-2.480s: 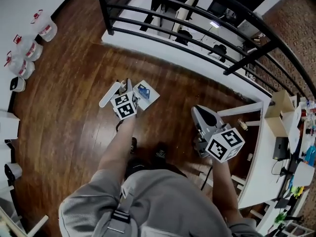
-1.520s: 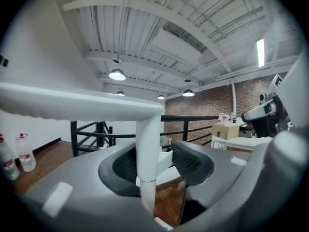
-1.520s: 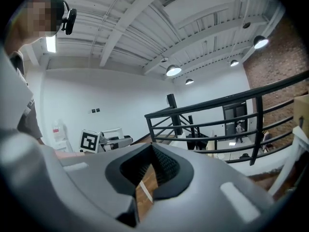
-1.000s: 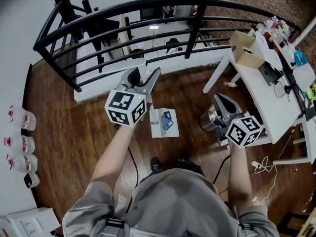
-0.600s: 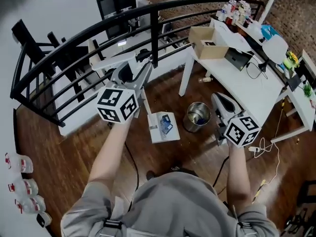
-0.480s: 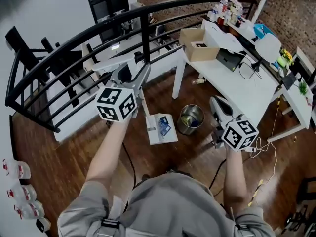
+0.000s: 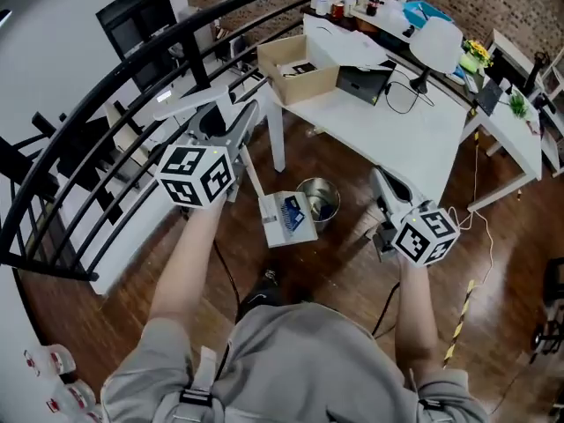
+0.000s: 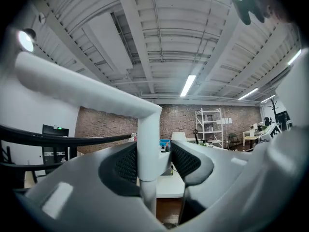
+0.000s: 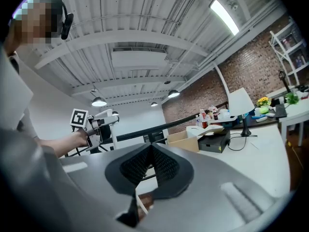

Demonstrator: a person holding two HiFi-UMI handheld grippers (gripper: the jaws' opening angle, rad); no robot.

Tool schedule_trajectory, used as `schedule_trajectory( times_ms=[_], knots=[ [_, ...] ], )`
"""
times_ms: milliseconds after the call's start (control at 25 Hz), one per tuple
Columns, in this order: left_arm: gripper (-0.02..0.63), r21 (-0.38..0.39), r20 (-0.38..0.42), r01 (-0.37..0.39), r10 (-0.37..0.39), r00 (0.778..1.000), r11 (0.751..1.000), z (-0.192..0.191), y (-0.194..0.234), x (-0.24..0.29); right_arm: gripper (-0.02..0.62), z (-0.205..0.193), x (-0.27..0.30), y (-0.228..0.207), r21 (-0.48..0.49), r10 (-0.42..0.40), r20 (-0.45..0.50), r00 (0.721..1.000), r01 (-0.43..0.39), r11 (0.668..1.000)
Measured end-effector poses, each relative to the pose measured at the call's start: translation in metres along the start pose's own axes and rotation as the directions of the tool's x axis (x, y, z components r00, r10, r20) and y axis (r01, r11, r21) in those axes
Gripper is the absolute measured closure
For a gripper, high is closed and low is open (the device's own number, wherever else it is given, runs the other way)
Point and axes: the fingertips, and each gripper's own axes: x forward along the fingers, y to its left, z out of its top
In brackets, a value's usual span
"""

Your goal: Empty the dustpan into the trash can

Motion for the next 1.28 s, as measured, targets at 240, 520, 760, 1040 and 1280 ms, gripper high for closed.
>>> schedule_trajectory(
  times_ms=[240, 520, 760, 1040, 1280],
  knots=[
    [0.417, -0.005, -0.083, 0.155, -0.154, 0.985, 0.988, -0.038, -0.012, 0.099, 0.597, 0.006, 0.007, -0.055, 0.021, -0.162, 0.035, 0.986, 0.161, 0.987],
    [0.417, 0.001, -0.152, 0.304, -0.300, 0.942, 0.953, -0.066, -0.033, 0.198, 0.597, 0.012, 0.007, -0.095, 0.045, -0.354, 0.061, 0.933, 0.352, 0.935],
    [0.417, 0.015, -0.201, 0.402, -0.391, 0.898, 0.916, -0.082, -0.070, 0.270, 0.597, 0.003, -0.013, -0.120, 0.094, -0.489, 0.054, 0.870, 0.483, 0.870],
    [0.417, 0.051, -0.281, 0.480, -0.448, 0.849, 0.876, -0.107, -0.146, 0.346, 0.597, -0.001, -0.060, -0.158, 0.121, -0.577, 0.070, 0.814, 0.567, 0.815],
    [0.419, 0.103, -0.337, 0.538, -0.480, 0.810, 0.837, -0.128, -0.235, 0.385, 0.597, 0.010, -0.114, -0.186, 0.133, -0.614, 0.097, 0.783, 0.601, 0.788]
  ],
)
